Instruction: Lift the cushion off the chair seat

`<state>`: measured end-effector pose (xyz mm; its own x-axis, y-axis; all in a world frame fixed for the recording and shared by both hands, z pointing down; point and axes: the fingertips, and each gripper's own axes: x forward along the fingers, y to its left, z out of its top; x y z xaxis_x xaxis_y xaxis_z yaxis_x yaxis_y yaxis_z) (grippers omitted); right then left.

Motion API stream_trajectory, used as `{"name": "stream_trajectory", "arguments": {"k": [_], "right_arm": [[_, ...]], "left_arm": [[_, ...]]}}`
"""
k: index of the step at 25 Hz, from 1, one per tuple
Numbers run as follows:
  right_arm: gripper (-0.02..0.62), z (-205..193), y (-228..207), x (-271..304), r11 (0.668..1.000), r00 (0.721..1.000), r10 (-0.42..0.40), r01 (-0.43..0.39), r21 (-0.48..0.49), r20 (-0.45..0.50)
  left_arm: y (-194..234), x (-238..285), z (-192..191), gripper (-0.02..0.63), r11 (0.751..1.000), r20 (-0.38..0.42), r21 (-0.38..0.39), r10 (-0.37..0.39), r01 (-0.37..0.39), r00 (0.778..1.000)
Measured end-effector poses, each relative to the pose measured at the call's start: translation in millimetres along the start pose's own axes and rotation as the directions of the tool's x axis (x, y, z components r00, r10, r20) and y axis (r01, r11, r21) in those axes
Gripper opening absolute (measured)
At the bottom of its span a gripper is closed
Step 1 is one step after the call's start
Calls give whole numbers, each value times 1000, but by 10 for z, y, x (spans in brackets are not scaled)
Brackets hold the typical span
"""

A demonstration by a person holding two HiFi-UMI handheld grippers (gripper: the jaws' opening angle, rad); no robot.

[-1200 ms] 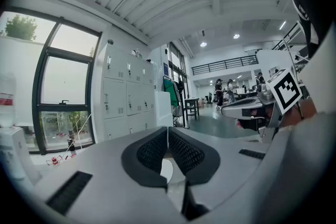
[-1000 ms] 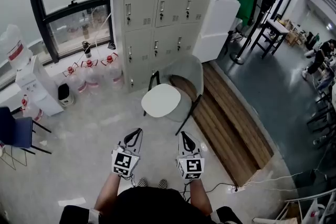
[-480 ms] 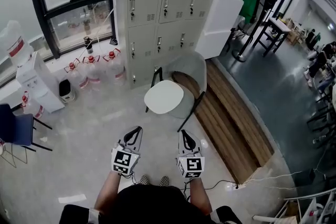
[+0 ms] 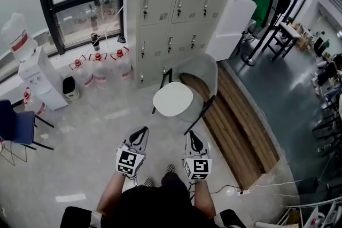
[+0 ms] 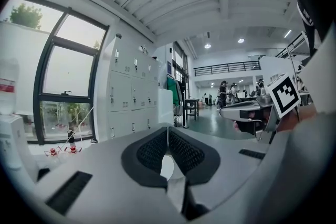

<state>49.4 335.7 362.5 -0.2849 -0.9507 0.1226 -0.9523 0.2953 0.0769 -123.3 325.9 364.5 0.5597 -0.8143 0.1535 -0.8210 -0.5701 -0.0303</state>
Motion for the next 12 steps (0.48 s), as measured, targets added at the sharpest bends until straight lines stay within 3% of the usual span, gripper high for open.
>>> {"name": "stream_trajectory", "arguments": {"k": [12], "right_arm": [[29,-151,-404,1018,999,1000,27,-27,19,-13]], "left_arm": [[546,889,-76,23,999,-18,-16,40,-41,999]]}}
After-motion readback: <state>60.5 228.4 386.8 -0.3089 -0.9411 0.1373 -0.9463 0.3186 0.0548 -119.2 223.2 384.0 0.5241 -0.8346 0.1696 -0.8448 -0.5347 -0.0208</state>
